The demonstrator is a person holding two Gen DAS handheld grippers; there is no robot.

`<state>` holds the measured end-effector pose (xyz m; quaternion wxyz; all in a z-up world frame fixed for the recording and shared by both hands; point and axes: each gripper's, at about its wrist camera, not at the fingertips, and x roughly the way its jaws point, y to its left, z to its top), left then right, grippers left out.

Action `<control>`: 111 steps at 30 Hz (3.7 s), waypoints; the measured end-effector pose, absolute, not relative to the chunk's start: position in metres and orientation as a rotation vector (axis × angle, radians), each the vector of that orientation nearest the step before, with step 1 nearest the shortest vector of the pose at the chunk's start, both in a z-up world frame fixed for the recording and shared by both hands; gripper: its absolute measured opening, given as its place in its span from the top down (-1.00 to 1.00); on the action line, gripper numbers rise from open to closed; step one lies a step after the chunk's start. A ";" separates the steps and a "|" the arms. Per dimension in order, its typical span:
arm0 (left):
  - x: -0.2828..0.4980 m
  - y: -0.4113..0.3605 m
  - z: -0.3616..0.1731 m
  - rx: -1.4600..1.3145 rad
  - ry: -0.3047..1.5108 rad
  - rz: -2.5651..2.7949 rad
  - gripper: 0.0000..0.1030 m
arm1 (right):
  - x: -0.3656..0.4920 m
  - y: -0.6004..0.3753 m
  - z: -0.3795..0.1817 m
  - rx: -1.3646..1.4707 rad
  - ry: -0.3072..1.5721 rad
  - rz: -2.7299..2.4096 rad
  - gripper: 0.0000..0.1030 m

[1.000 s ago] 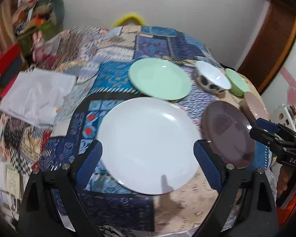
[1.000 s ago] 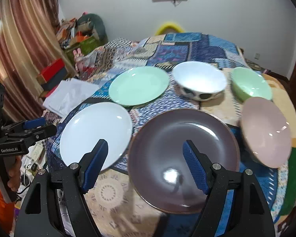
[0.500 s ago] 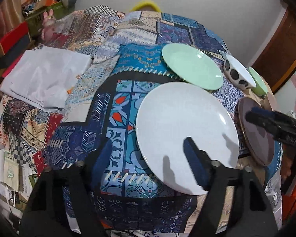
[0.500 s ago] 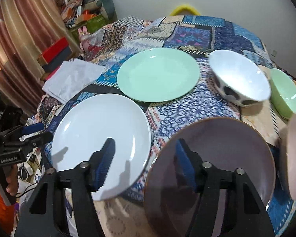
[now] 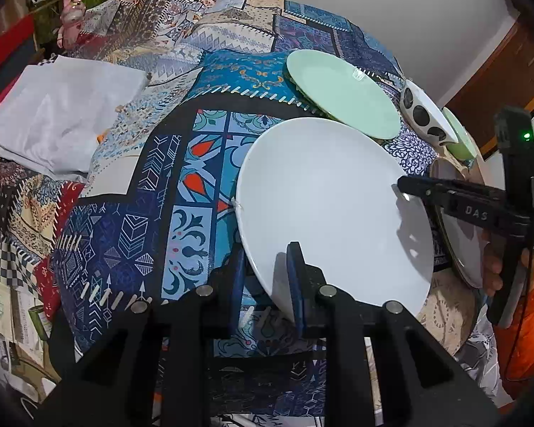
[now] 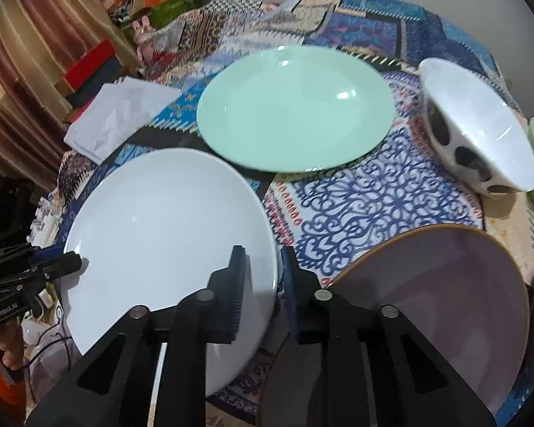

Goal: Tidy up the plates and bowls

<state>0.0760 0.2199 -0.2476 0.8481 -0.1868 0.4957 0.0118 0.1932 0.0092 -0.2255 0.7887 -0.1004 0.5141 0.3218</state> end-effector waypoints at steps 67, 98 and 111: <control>0.076 0.134 -0.154 -0.243 0.902 -0.048 0.48 | 0.143 -0.096 -0.150 0.008 0.917 0.598 0.63; 0.140 0.042 -0.184 -0.167 1.006 -0.176 0.48 | 0.153 -0.191 -0.181 0.125 0.967 0.472 0.63; 0.164 0.034 -0.213 -0.162 1.072 -0.178 0.48 | 0.163 -0.200 -0.202 0.151 1.027 0.459 0.63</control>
